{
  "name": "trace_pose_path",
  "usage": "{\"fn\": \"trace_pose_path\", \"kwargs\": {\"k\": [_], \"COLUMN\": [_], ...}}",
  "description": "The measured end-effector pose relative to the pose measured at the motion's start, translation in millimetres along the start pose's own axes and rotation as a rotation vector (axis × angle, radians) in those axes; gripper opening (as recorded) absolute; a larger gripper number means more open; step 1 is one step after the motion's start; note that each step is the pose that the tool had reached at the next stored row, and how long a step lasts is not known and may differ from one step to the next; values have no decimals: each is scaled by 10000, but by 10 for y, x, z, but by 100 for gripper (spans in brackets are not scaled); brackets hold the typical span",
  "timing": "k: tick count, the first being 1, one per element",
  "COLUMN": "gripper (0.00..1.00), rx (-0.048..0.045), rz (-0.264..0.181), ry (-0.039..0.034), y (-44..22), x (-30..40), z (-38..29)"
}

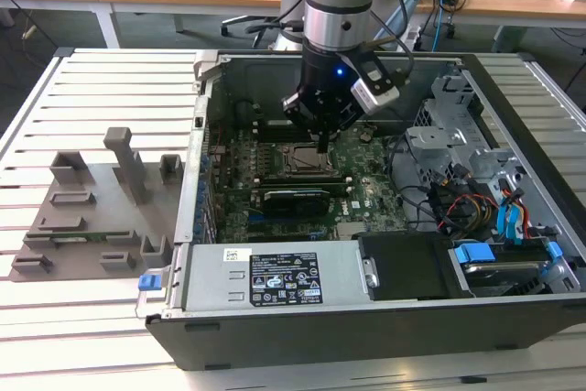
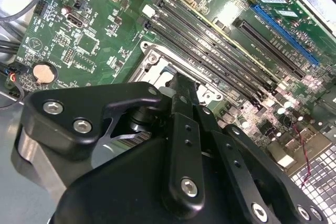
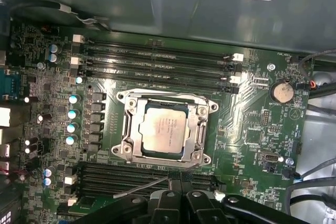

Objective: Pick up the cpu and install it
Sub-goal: 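Install the second cpu locking lever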

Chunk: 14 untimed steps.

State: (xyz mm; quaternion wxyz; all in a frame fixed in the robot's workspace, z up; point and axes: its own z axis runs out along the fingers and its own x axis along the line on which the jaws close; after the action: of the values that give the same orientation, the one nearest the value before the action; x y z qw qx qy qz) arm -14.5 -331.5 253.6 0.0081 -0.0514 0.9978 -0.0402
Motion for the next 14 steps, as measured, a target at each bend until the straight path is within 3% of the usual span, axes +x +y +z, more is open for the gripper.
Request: {"fn": "trace_pose_path", "kwargs": {"k": [14], "gripper": [11], "rx": [-10], "rz": [0], "ry": [-1], "y": [-59], "x": [6], "z": [10]}}
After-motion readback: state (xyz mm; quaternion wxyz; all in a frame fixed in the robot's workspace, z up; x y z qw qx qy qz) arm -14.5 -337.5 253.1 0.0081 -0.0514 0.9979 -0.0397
